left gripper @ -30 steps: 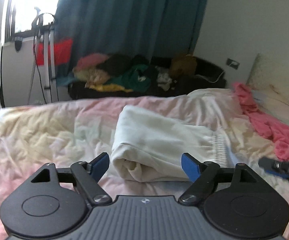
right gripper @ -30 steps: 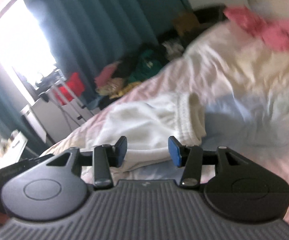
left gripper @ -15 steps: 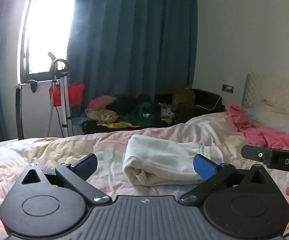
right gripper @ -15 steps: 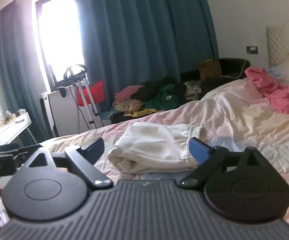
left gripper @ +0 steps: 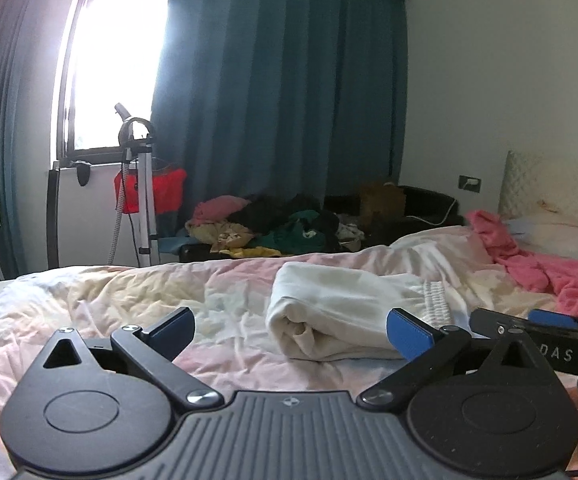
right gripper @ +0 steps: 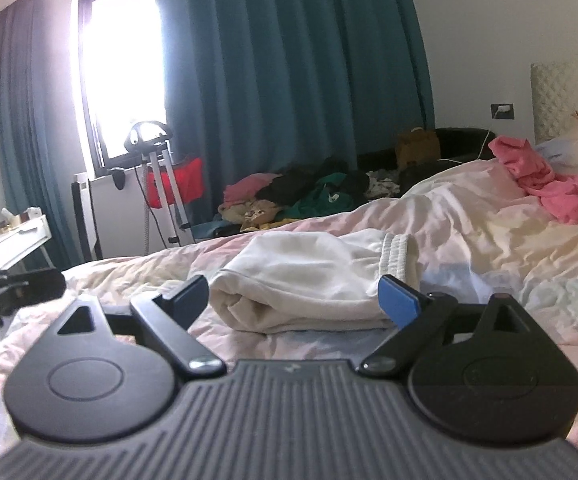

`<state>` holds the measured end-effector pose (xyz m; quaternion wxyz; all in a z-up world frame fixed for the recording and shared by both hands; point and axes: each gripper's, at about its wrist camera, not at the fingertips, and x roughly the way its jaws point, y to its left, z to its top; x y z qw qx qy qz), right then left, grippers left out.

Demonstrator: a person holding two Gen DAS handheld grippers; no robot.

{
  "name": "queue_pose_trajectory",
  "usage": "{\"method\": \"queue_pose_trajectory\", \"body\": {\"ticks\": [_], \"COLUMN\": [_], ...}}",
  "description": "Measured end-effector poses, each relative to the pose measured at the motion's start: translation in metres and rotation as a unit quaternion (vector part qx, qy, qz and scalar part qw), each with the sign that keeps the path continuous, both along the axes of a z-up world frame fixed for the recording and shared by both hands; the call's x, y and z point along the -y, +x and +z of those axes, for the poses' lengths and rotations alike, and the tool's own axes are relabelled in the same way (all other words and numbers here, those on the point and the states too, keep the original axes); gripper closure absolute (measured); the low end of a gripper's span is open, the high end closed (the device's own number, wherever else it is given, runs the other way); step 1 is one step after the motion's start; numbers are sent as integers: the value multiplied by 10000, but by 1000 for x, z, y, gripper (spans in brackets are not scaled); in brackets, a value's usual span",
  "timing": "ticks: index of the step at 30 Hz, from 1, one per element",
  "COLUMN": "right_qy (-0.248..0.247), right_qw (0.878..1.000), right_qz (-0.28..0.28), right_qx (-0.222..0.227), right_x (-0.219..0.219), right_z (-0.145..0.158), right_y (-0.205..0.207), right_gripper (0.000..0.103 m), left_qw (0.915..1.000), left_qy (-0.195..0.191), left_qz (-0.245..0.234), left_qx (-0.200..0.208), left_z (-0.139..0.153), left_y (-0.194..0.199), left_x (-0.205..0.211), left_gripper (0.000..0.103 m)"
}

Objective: Fold clothes

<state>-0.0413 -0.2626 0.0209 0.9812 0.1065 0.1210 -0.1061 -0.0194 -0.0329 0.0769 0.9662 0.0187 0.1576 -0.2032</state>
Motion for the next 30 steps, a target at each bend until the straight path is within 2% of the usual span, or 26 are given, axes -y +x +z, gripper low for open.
{"method": "queue_pose_trajectory", "body": {"ticks": [6,17,30], "right_qy": [53,46,-17], "right_qw": [9996,9991,9989], "right_qz": [-107,-211,-224], "right_qx": [-246,-357,-407], "right_x": [2,4,2], "right_z": [-28,-39,-41], "right_y": [11,12,12], "right_gripper": [10,10,10], "left_qw": [9998,9994,9990], "left_qy": [72,70,-39], "left_qz": [123,228,354], "left_qx": [-138,-234,-287], "left_z": [-22,-37,-39], "left_y": [18,24,25], "left_x": [0,-5,-10], "left_gripper": [0,0,0]}}
